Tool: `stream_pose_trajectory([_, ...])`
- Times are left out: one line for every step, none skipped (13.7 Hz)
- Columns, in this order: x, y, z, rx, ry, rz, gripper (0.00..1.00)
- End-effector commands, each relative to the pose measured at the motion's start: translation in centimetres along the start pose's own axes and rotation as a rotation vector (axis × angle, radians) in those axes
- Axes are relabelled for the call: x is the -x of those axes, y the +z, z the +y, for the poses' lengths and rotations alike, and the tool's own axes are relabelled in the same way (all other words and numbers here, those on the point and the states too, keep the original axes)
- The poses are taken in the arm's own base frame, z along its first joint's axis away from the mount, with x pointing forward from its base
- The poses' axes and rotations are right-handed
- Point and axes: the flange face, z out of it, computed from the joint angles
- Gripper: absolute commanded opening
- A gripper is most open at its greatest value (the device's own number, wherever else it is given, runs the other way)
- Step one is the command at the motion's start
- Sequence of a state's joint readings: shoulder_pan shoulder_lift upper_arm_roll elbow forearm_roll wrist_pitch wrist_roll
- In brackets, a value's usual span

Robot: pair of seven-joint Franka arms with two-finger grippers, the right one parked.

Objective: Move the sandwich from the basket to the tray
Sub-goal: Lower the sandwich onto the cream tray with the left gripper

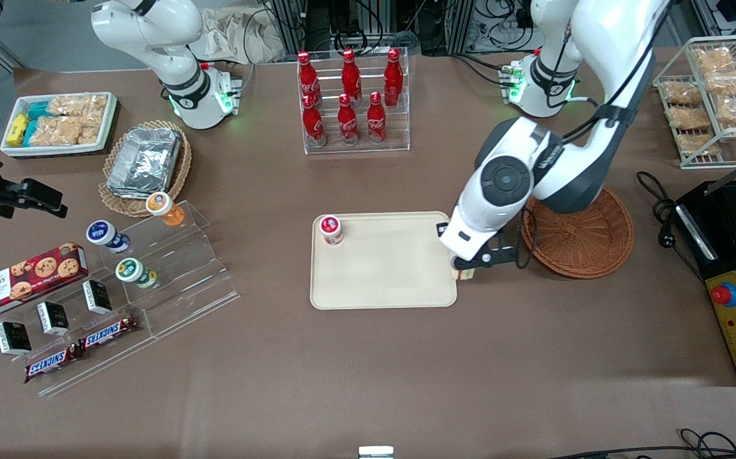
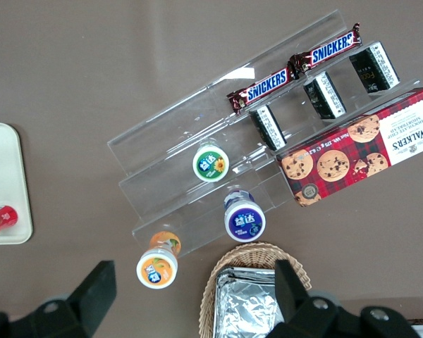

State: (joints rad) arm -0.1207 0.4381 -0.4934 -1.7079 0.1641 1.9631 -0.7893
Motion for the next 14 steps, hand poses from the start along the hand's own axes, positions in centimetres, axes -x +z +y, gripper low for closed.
stream_pose_trajectory([-0.5,4.5,3.2,-0.015,-0.021,0.025,0.34])
stream_pose_trajectory([-0.9,6.0,3.6,-0.013,-0.026,0.039,0.34])
stream_pose_trajectory([-1.1,7.2,3.8,-0.019,-0.029,0.049,0.34])
stream_pose_trajectory([-0.9,8.4,4.3,-0.034,-0.024,0.049,0.34])
stream_pose_trajectory([-0.8,9.5,4.5,-0.05,-0.016,0.046,0.34])
stream_pose_trajectory([-0.8,10.3,4.5,-0.058,-0.014,0.037,0.34])
stream_pose_trajectory([-0.8,10.8,4.4,-0.062,-0.014,0.031,0.35])
stream_pose_trajectory([-0.9,11.4,4.4,-0.061,-0.014,0.025,0.35])
stream_pose_trajectory([-0.9,11.8,4.5,-0.06,-0.013,0.021,0.35])
stream_pose_trajectory([-0.9,12.1,4.5,-0.057,-0.013,0.018,0.35])
stream_pose_trajectory([-0.9,12.6,4.5,-0.058,-0.011,0.012,0.37])
stream_pose_trajectory([-0.9,12.9,4.5,-0.064,-0.005,0.014,0.4])
stream_pose_trajectory([-1.1,13.0,4.4,-0.068,0.0,0.023,0.64])
stream_pose_trajectory([-1.1,13.0,4.4,-0.068,0.001,0.023,1.0])
